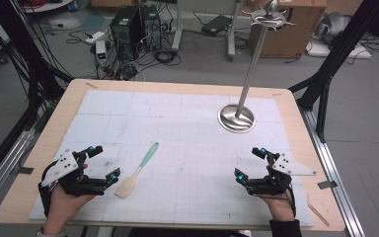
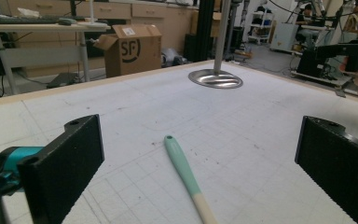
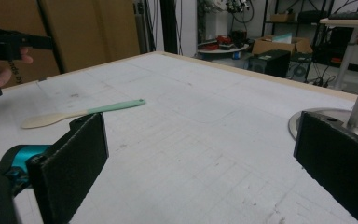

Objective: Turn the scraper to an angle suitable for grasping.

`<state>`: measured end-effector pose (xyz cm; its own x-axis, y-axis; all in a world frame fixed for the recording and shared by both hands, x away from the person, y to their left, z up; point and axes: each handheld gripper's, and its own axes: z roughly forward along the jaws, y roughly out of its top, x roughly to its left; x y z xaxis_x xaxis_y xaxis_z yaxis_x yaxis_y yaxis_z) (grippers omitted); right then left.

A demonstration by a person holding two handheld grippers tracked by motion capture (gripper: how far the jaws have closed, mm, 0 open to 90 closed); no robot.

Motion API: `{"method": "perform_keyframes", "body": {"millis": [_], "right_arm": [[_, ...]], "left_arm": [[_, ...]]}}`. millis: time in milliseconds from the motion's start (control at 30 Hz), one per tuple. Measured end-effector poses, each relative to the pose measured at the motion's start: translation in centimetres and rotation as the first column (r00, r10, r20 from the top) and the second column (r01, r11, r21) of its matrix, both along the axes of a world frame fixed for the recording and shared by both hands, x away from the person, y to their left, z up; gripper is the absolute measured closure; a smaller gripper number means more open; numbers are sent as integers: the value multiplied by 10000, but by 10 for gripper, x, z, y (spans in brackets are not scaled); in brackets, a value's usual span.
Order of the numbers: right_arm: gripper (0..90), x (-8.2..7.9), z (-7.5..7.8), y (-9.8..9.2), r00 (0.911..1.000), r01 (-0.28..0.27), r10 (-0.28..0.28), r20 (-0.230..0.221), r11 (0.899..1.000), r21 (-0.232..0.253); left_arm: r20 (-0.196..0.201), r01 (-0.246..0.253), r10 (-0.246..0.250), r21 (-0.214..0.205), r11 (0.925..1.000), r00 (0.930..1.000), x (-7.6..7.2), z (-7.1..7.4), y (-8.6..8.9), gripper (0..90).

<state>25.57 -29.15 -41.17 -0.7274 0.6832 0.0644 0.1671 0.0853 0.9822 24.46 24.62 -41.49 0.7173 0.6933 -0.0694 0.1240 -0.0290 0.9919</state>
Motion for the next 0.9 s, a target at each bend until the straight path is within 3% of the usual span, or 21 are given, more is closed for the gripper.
{"method": "perform_keyframes", "body": {"millis": [300, 400, 533, 567, 600, 633, 667, 700, 767, 900], "right_arm": [[18, 2, -1, 2, 9999, -55, 53, -126, 9999, -100], [18, 3, -2, 3, 9998, -83, 81, -159, 9999, -137], [18, 2, -2, 3, 9998, -79, 77, -193, 9999, -97], [18, 2, -2, 3, 9998, -71, 70, -199, 10000, -47], [18, 1, -3, 3, 9998, -75, 74, -191, 10000, -31], [18, 1, -3, 3, 9998, -79, 79, -204, 10000, -36], [18, 1, -3, 4, 9998, -96, 95, -175, 9999, -48], [18, 1, -2, 4, 9997, -118, 116, -201, 9999, -56], [18, 1, -2, 5, 9997, -137, 137, -177, 9999, -42], [18, 1, -2, 7, 9997, -83, 81, -228, 9999, -72]], "left_arm": [[-63, -354, 354, 24, 9994, 9994, 1, -4, -3, 30], [-94, -279, 280, 84, 9996, 9996, 1, -5, -4, 195], [-1041, -450, 447, -5, 9990, 9936, 4, -1, -6, 469], [-1041, -450, 447, -5, 9990, 9936, 4, -1, -6, 541], [-1142, -492, 497, 74, 9988, 9922, 4, -1, -7, 604], [-1147, -508, 554, 427, 9978, 9919, 4, -1, -9, 660], [-1147, -508, 554, 427, 9978, 9919, 4, -1, -9, 714], [-1049, -599, 679, 776, 9952, 9922, 5, -2, -11, 770], [-914, -716, 829, 1206, 9901, 9924, 10, -4, -14, 829], [-1043, -757, 899, 1326, 9883, 9905, 19, -4, -15, 869]]}}
